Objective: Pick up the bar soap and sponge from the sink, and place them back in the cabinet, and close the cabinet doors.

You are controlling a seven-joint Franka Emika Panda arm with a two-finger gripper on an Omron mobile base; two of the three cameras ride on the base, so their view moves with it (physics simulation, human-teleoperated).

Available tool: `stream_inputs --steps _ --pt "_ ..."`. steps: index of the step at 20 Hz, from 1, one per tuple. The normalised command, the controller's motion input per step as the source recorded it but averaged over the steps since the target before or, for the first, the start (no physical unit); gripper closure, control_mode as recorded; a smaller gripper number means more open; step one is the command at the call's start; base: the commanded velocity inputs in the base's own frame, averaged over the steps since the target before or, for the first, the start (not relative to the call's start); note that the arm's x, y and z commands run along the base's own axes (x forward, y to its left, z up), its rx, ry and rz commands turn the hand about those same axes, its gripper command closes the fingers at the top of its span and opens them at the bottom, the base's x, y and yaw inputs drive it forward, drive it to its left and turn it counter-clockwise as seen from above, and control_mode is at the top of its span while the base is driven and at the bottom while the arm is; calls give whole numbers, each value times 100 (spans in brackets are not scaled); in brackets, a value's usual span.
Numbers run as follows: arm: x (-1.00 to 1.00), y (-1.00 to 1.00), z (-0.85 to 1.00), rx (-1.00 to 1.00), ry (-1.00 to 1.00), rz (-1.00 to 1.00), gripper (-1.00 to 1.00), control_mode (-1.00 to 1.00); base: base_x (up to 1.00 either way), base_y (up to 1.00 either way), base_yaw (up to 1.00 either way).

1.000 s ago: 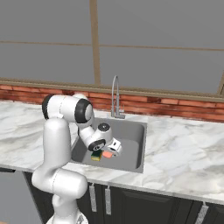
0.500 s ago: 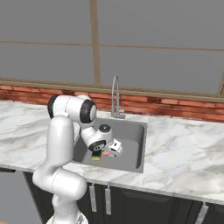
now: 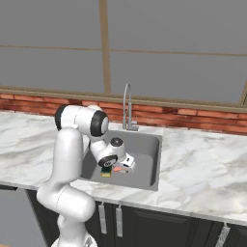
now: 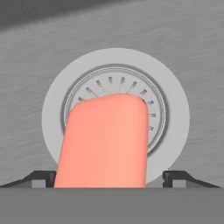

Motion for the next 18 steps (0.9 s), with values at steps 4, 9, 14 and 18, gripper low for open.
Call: stream_inputs --steps 4,9,14,18 --pt "5 0 -6 0 0 0 100 -100 0 0 0" --pt "0 0 0 0 0 0 100 -100 0 0 0" --pt "0 0 2 0 0 0 100 -100 0 0 0" --pt "-6 -7 24 0 0 0 100 -100 0 0 0"
